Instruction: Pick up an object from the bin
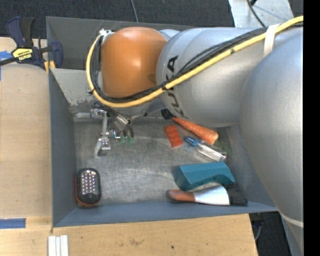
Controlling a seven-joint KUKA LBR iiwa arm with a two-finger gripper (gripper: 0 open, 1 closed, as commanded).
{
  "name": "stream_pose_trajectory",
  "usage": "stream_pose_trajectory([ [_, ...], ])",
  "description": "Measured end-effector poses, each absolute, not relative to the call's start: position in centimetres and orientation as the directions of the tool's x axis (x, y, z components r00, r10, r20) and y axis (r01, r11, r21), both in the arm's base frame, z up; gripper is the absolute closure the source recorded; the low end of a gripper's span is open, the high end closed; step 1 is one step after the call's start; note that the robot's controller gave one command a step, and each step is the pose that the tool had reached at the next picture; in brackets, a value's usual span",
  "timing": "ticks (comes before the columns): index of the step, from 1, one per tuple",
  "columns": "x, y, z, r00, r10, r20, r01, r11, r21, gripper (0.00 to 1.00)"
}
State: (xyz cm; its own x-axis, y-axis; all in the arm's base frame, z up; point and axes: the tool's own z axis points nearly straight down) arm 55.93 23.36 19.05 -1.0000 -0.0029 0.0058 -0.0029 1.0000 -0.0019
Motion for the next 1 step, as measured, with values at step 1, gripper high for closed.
stream_pose_trajectory([
  [1,56.13,23.29,19.55,-1.0,0.0,-0.002,0.0,1.0,0.001,0.0],
])
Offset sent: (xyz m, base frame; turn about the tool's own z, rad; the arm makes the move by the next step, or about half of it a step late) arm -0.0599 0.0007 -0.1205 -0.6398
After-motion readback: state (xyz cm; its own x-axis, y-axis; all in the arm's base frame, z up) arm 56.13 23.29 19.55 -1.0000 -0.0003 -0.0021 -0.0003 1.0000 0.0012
